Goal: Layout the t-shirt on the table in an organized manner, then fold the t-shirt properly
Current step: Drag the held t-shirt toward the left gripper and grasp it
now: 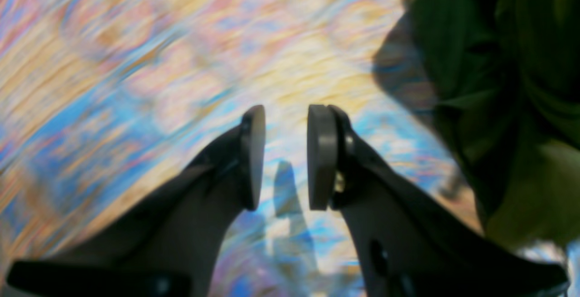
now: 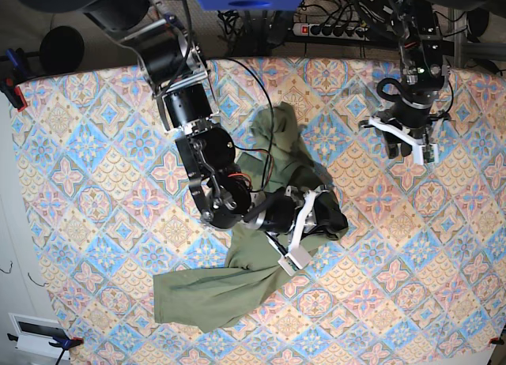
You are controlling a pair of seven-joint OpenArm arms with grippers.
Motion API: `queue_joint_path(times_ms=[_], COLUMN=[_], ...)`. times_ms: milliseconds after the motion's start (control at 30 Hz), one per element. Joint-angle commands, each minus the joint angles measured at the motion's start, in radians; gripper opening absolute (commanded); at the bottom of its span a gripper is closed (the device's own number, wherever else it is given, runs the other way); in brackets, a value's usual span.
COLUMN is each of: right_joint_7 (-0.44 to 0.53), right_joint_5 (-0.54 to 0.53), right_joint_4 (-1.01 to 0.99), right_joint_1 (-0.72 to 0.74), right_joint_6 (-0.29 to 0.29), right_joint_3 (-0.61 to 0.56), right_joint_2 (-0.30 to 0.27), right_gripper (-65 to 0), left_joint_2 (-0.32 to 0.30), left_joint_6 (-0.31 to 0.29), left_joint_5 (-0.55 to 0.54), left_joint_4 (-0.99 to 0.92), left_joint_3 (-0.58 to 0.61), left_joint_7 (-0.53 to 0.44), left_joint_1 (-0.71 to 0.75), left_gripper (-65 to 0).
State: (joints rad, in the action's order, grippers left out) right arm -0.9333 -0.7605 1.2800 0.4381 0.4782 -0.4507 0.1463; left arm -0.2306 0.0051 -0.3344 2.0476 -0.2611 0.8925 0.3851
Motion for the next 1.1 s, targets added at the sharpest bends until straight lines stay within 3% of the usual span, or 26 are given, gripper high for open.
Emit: queue_joint_path(times_ms=[0,133,267,367,567,767,933,1067], right_joint_7=[0.067,0.259,0.336,0.339,0.331,0.330,0.330,0.330], right_joint_5=[-0.012,-0.003,-0.003,-0.001,-0.001,-0.001,-0.001,-0.001], right_joint_4=[-0.006,-0.181,-0.248,-0.247,-0.119,0.049,0.125,0.191], right_joint_1=[0.072,0.184,0.232,0.225,0.179,0.021,-0.072,-0.158], right_joint_6=[0.007,0.007,0.003,0.001,-0.013,-0.137,-0.144,-0.144], right_joint_3=[-0.058,-0.262,-0.397,-0.402,-0.317,-0.194,-0.138,-0.058], right_joint_2=[0.011,0.011,0.011,0.011,0.011,-0.156,-0.273,-0.333], right_gripper=[-63.9,-61.6,-51.1,-45.6,-47.4,-47.0,-47.0,-47.0], left_joint_2=[-0.006,-0.033,-0.033,-0.031,-0.031,-0.040,-0.051,-0.019], left_joint_6=[-0.011,-0.011,-0.011,-0.011,-0.011,-0.083,-0.101,-0.095], left_joint_5=[-0.032,-0.065,-0.093,-0.104,-0.118,-0.305,-0.469,-0.493], left_joint_4=[0.020,0.020,0.020,0.020,0.022,0.022,0.015,0.014], left_joint_3=[-0.008,-0.020,-0.020,-0.019,-0.017,-0.016,-0.016,-0.017], left_joint_7=[-0.028,-0.028,-0.028,-0.028,-0.028,-0.020,0.020,0.121], left_joint_1=[0.007,0.031,0.048,0.048,0.051,0.045,0.007,-0.058], left_gripper=[-48.6,-48.6,-48.6,-48.7,-47.9,-47.9,-47.2,-36.9])
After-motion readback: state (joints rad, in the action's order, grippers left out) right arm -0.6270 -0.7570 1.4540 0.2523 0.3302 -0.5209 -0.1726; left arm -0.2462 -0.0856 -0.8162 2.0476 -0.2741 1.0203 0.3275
